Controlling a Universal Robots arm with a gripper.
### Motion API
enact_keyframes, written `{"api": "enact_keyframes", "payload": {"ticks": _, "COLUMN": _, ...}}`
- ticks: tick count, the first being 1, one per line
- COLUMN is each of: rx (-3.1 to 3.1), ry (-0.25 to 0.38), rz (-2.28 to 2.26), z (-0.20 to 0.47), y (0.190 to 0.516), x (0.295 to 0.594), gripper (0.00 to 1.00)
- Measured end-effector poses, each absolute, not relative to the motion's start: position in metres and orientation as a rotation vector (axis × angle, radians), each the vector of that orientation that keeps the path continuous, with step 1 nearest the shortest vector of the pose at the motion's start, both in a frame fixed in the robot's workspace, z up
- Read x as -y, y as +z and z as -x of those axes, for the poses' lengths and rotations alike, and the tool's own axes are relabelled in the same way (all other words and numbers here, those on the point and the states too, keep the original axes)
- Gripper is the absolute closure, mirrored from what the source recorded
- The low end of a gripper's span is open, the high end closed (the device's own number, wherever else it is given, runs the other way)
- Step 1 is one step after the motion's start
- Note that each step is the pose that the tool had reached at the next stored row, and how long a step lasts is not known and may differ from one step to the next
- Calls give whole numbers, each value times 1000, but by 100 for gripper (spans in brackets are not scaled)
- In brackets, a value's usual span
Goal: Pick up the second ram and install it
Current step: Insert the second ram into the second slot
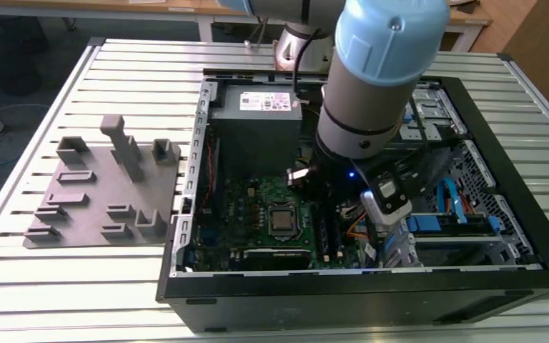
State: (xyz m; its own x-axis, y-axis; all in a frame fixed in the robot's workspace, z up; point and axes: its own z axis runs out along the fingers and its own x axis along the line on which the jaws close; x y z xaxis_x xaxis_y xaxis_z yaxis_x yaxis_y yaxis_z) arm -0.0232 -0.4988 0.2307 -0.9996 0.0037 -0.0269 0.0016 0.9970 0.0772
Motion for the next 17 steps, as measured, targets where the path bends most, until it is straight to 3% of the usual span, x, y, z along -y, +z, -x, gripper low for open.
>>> {"api": "enact_keyframes", "payload": {"ticks": 3, "rx": -3112, "ry": 120, "rz": -4, "z": 23, "y": 243, "x": 497, "gripper": 76}}
{"api": "enact_keyframes", "payload": {"ticks": 7, "rx": -3112, "ry": 120, "rz": -4, "z": 23, "y": 251, "x": 495, "gripper": 93}}
{"api": "enact_keyframes", "payload": {"ticks": 17, "rx": -3112, "ry": 120, "rz": -4, "z": 23, "y": 253, "x": 495, "gripper": 93}}
